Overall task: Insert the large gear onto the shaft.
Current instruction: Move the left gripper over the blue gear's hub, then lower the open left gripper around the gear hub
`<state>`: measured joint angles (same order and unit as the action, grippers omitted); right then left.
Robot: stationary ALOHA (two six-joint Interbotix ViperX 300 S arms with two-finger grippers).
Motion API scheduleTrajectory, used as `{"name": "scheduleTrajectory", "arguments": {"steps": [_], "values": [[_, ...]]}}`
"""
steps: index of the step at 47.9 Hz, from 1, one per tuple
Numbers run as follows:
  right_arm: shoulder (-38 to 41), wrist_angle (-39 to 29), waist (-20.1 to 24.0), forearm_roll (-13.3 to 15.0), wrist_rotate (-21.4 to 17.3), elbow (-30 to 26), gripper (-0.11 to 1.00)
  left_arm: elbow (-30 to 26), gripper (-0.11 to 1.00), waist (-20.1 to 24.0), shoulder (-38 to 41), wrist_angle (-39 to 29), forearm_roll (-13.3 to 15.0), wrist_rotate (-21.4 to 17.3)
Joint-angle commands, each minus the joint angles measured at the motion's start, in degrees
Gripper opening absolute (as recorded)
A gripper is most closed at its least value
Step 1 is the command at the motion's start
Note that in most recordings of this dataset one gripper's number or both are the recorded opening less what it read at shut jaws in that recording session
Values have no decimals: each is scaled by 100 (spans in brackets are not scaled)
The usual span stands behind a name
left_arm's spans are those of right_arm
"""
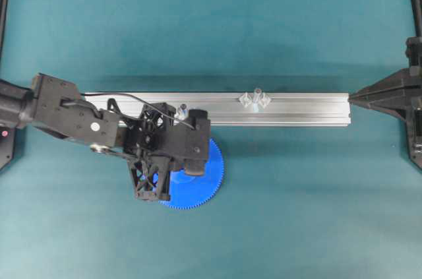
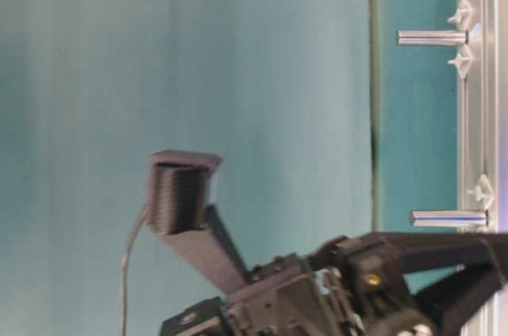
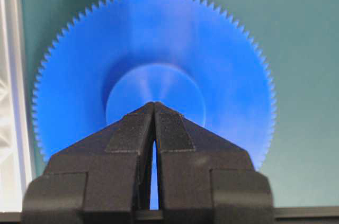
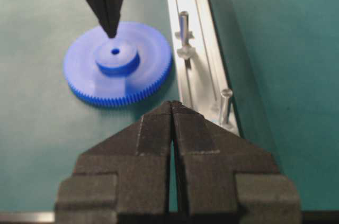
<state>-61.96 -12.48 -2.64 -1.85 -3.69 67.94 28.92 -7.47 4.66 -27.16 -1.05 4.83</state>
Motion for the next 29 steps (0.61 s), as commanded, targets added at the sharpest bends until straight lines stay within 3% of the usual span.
{"name": "scheduleTrajectory", "arguments": {"steps": [1,14,29], "values": [[0,-18,-18,-9,-44,-53,2,-158,-1,-79,-44,-149,-18,-9],[-26,-53,-18,-9,-44,-53,2,-272,-1,-114,44,-246,-18,-44],[-26,-53,-18,-9,-44,-44,2,-606,-1,-114,272,-809,-9,-492]]}}
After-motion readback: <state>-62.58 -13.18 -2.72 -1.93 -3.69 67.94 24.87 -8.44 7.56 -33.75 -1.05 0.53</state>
